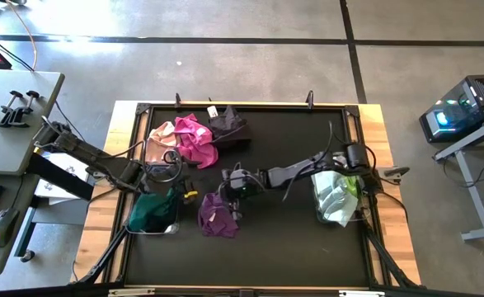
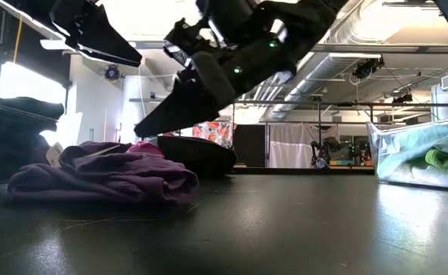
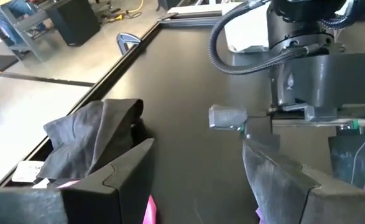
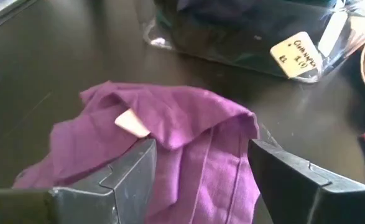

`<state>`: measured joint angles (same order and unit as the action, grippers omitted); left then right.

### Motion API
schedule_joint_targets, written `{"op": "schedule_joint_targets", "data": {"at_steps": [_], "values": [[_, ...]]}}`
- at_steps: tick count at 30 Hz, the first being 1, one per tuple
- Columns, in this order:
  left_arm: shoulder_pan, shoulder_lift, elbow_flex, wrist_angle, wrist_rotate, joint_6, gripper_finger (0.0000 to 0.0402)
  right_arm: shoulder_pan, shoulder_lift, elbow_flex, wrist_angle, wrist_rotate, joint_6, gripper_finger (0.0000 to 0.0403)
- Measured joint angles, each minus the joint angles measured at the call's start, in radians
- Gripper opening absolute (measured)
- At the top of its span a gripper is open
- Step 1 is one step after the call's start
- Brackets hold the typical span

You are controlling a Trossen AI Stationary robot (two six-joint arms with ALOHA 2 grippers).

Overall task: Sort towels by color in basket
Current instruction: Put the black towel into the left transparent bin

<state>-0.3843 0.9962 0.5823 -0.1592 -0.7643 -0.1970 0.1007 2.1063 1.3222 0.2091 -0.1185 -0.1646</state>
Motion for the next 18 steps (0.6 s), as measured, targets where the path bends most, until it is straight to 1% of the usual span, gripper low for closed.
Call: {"op": "schedule_joint_targets", "data": {"at_steps": [5, 8, 10, 11, 13, 16, 17, 18], "values": [[0.000, 0.000, 0.000, -0.002, 0.005, 0.000, 0.0227, -0.003, 0.009, 0.014, -0.016, 0.002, 0.009, 0.0254], [0.000, 0.000, 0.000, -0.002, 0.026, -0.001, 0.0227, -0.003, -0.030, 0.013, -0.080, 0.020, 0.026, 0.0254], [-0.001, 0.000, 0.000, -0.005, 0.031, -0.004, 0.0227, -0.003, -0.078, 0.014, -0.125, 0.077, 0.010, 0.0254], [-0.002, 0.000, 0.000, -0.006, 0.031, -0.010, 0.0227, -0.004, -0.103, 0.015, -0.144, 0.128, -0.002, 0.0254], [-0.002, 0.000, 0.000, -0.016, 0.031, -0.011, 0.0227, -0.014, -0.140, 0.007, -0.179, 0.278, -0.029, 0.0254], [-0.003, 0.000, 0.000, -0.033, 0.046, -0.018, 0.0227, -0.053, -0.157, 0.003, -0.210, 0.587, -0.061, 0.0254], [-0.003, 0.001, 0.000, -0.037, 0.049, -0.023, 0.0227, -0.073, -0.158, 0.003, -0.207, 0.661, -0.062, 0.0254], [-0.003, 0.004, 0.000, -0.037, 0.051, -0.030, 0.0227, -0.098, -0.159, 0.003, -0.208, 0.692, -0.057, 0.0254]]}}
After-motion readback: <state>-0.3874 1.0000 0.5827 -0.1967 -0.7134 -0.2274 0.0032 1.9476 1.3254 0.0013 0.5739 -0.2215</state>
